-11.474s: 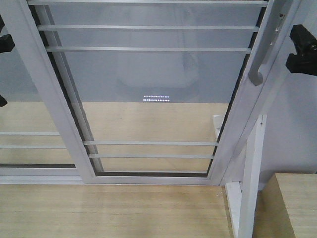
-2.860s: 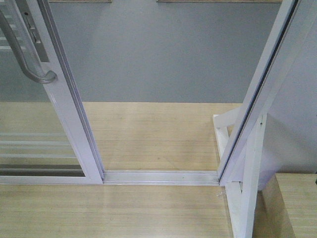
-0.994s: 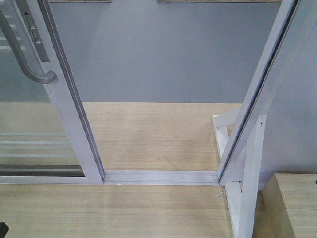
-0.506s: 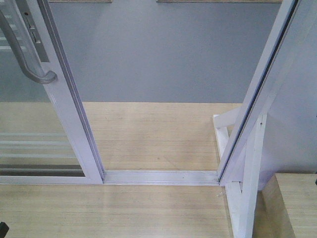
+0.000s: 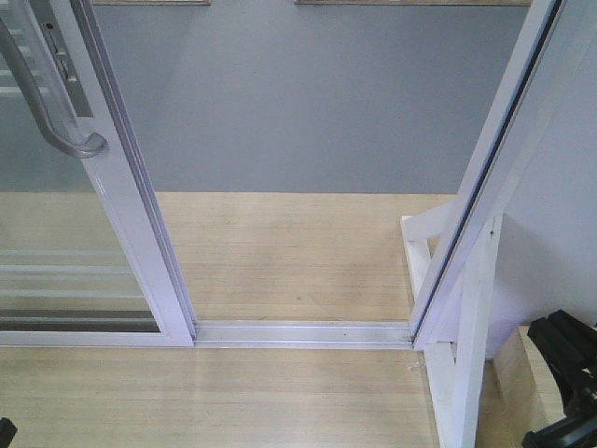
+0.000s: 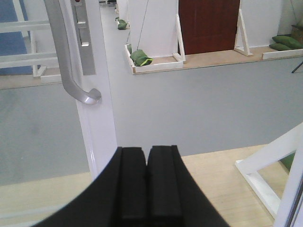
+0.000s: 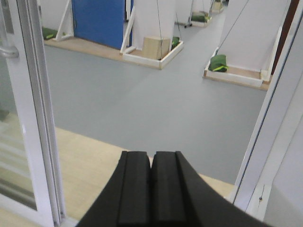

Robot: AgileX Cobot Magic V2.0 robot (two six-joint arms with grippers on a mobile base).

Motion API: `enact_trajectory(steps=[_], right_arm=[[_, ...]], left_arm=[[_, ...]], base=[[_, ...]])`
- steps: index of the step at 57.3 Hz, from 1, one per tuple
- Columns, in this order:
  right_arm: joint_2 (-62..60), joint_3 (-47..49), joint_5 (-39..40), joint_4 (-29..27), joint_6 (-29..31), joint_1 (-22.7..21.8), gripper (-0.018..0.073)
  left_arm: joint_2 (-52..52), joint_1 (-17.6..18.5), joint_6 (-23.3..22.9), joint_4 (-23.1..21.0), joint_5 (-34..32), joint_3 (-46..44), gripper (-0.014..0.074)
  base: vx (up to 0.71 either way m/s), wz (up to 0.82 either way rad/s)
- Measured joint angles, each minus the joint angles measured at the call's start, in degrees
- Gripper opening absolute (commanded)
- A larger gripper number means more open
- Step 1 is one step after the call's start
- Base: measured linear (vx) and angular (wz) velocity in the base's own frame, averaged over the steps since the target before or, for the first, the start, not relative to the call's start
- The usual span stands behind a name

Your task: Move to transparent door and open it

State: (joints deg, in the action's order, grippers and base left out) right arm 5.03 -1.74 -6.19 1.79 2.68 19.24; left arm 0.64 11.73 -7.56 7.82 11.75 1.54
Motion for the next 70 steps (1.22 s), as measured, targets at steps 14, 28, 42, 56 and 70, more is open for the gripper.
enact_trajectory(steps=[14,28,42,56,70], right_arm=[[-5.6,0.0,-1.6,-0.2,0.0,-7.7,0.0000],[-5.6,0.0,-1.9,-0.3,0.0,-10.8,0.0000],[-5.6,0.0,-1.9,-0.3,0.0,-10.8,0.0000],[-5.6,0.0,-2.0,-0.3,0.0,-10.8,0.0000],[-5.6,0.0,-2.0,-0.3,0.0,-10.8,0.0000]], left_arm=[[0.0,0.0,0.0,0.0,0.1,0.0,-0.0006],[0.0,0.0,0.0,0.0,0.1,0.0,-0.0006],[0.0,0.0,0.0,0.0,0.1,0.0,-0.0006],[0.0,0.0,0.0,0.0,0.1,0.0,-0.0006],[0.0,0.0,0.0,0.0,0.1,0.0,-0.0006]], base=[[0.00,0.00],[0.00,0.00],[0.00,0.00],[0.00,0.00],[0.00,0.00]])
